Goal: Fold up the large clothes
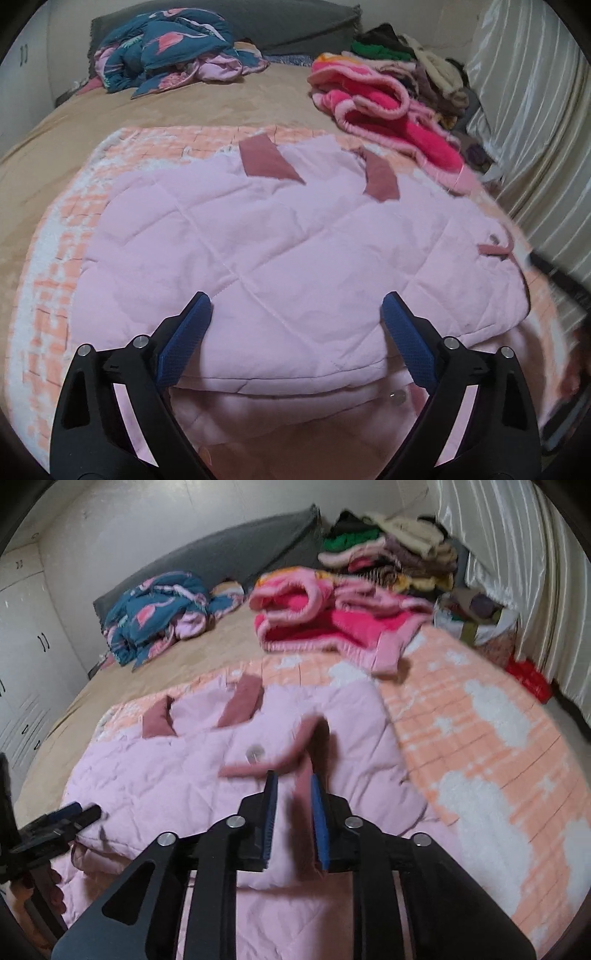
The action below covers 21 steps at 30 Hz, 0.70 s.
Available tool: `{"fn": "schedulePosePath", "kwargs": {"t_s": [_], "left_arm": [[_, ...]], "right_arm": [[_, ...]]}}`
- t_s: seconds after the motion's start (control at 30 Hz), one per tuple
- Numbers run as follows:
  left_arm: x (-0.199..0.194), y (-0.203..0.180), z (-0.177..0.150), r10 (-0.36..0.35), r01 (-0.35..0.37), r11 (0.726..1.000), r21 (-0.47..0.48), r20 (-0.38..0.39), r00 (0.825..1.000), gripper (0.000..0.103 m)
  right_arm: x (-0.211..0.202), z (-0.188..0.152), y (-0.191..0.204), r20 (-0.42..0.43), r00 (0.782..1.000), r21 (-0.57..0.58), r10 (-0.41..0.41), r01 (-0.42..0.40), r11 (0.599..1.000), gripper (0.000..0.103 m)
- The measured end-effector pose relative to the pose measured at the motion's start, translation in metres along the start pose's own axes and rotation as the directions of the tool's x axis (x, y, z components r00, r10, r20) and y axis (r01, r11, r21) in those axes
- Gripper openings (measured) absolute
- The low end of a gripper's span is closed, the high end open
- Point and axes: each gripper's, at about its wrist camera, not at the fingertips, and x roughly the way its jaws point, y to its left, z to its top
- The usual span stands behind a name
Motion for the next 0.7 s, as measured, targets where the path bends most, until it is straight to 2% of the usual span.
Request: {"fn": "schedulePosePath", "kwargs": {"t_s": [0.1,0.23,0.33,0.47,0.6,0.7], "left_arm": [[0.009,-0.001,-0.004,0.014,-0.014,1.0,0.005,-0.026,1.0,0.087],[0.017,0.002,-0.007,0.01,-0.011,1.0,-0.006,-0.039,0.999,0.087],[0.02,0.004,-0.009,0.003,-0.004,1.0,-0.015,-0.042,0.999,0.087],[0.022,0.007,-0.009,-0.004,0.003,1.0,-0.02,-0.046,0.999,0.088],[0.024,0.008,-0.009,-0.004,0.003,1.0,-0.02,-0.047,0.999,0.088],[0.025,0.008,-0.009,0.003,-0.003,1.0,-0.016,-0.048,0.999,0.088]], "right_arm": [[0.001,0.001,0.015,-0.011,0.999,-0.038,0.037,-0.038,0.999,0.034],[0.014,0.0,0.044,-0.054,0.996,-0.105,0.068,-0.074,0.992,0.041],[0.028,0.0,0.064,-0.096,0.994,-0.157,0.061,-0.076,0.985,0.048],[0.052,0.0,0.069,-0.139,0.99,-0.175,0.029,-0.054,0.983,0.051],[0.087,-0.01,0.057,-0.233,0.972,-0.128,0.019,-0.05,0.991,0.051],[0.099,-0.017,0.053,-0.252,0.968,-0.111,0.018,-0.048,0.993,0.051]]}}
